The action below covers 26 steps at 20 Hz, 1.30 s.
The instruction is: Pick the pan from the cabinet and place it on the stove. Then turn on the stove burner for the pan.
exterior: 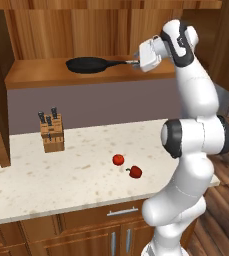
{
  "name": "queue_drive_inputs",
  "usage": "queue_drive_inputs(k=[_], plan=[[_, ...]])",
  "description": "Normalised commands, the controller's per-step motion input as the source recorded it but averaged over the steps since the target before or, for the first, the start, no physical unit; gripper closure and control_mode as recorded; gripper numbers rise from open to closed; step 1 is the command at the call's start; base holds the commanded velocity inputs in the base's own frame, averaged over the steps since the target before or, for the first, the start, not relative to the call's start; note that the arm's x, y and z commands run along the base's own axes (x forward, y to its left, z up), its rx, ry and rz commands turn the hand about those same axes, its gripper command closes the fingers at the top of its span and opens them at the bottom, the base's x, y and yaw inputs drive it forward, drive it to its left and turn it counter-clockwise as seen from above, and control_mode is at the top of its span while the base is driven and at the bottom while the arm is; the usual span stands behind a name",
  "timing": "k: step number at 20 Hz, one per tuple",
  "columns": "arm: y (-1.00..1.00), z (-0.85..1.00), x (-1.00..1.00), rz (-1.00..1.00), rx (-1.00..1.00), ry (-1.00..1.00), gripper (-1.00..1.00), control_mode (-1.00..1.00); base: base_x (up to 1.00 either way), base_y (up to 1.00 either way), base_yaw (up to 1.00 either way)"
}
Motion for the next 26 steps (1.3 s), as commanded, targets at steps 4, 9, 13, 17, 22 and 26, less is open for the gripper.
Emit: queue_drive_inputs(k=[4,9,13,17,22,26], plan=[[0.0,-0.16,0.04,0.0,-0.05,-0.06,-1.0,-1.0,0.0,0.0,0.0],[0.0,-0.09,0.05,0.0,-0.05,-0.05,-1.0,-1.0,0.0,0.0,0.0],[0.0,-0.02,0.1,0.0,-0.04,-0.04,-1.0,-1.0,0.0,0.0,0.0],[0.0,-0.01,0.14,0.0,-0.05,-0.03,-1.0,-1.0,0.0,0.0,0.0],[0.0,-0.02,0.17,0.0,-0.04,-0.01,-1.0,-1.0,0.0,0.0,0.0],[0.0,-0.01,0.15,0.0,-0.03,0.0,-1.0,-1.0,0.0,0.0,0.0]])
